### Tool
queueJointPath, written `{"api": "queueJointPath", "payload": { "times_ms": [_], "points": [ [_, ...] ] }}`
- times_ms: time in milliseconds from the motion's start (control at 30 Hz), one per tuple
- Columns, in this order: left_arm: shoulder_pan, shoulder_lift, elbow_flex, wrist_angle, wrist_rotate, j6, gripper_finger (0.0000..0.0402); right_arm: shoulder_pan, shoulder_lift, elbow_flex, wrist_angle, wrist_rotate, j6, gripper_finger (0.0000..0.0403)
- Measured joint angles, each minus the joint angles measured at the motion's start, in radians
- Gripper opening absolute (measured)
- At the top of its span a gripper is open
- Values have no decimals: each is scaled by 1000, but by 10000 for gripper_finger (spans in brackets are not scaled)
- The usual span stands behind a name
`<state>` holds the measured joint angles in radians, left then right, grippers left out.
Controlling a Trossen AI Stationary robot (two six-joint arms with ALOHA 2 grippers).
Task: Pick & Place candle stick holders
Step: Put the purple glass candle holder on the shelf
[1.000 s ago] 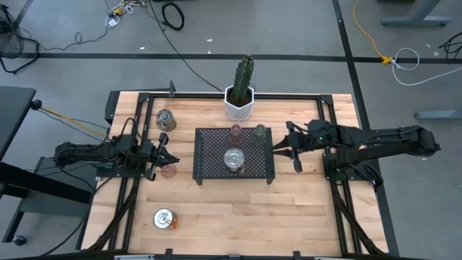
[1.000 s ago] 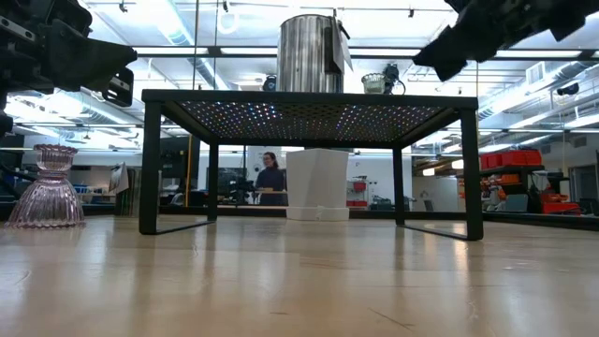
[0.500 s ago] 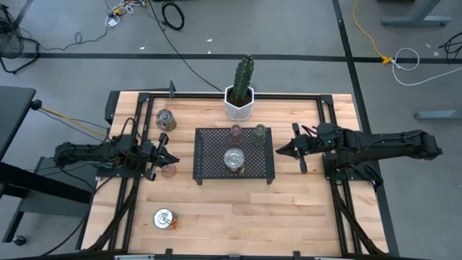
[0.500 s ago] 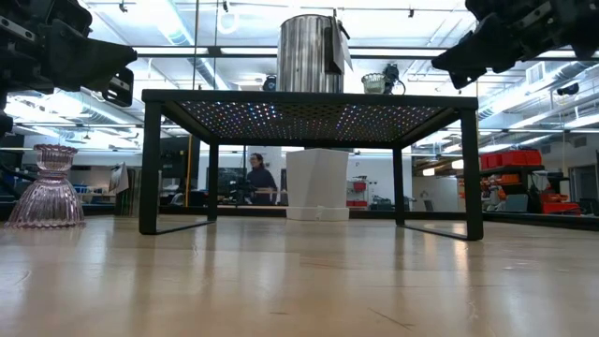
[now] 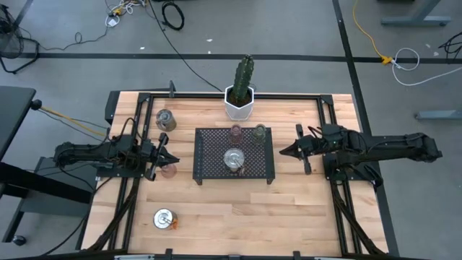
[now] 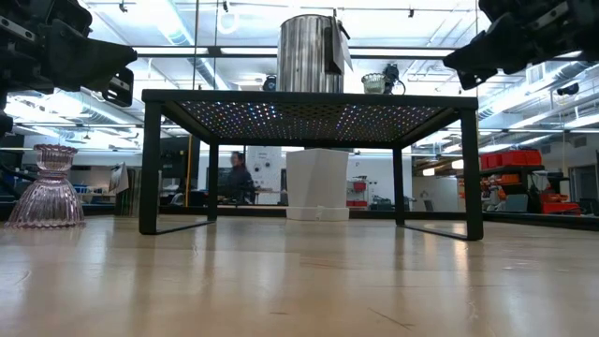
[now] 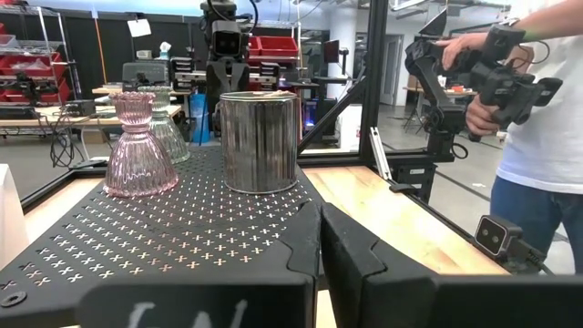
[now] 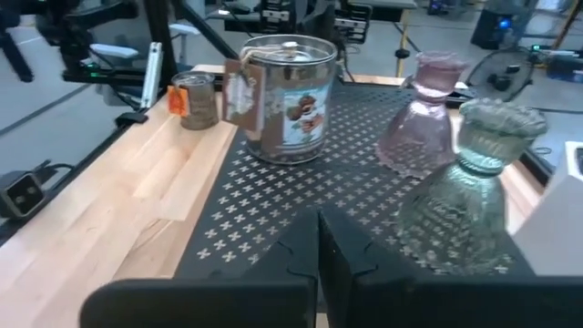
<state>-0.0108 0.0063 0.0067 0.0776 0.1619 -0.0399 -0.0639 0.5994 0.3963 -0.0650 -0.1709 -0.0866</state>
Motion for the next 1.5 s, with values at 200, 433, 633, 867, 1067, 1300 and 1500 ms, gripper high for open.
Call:
{"api": "queueJointPath", "payload": {
  "times_ms": [200,433,633,867,1067,1300,1500],
  "points": [
    [0,0,0,0,0,0,18,0,-28,-51,34,-40,0,4],
    [0,0,0,0,0,0,18,13,-93,-135,96,-65,0,2],
    [0,0,0,0,0,0,18,43,-154,-164,97,-47,-4,2],
    [0,0,0,0,0,0,18,46,-219,-229,143,-47,-4,2],
    [0,0,0,0,0,0,18,46,-273,-263,158,-39,-11,2],
    [0,0,0,0,0,0,18,46,-348,-325,224,-39,-26,2],
    [0,0,0,0,0,0,18,46,-400,-361,267,-39,-26,2]
  ]
}}
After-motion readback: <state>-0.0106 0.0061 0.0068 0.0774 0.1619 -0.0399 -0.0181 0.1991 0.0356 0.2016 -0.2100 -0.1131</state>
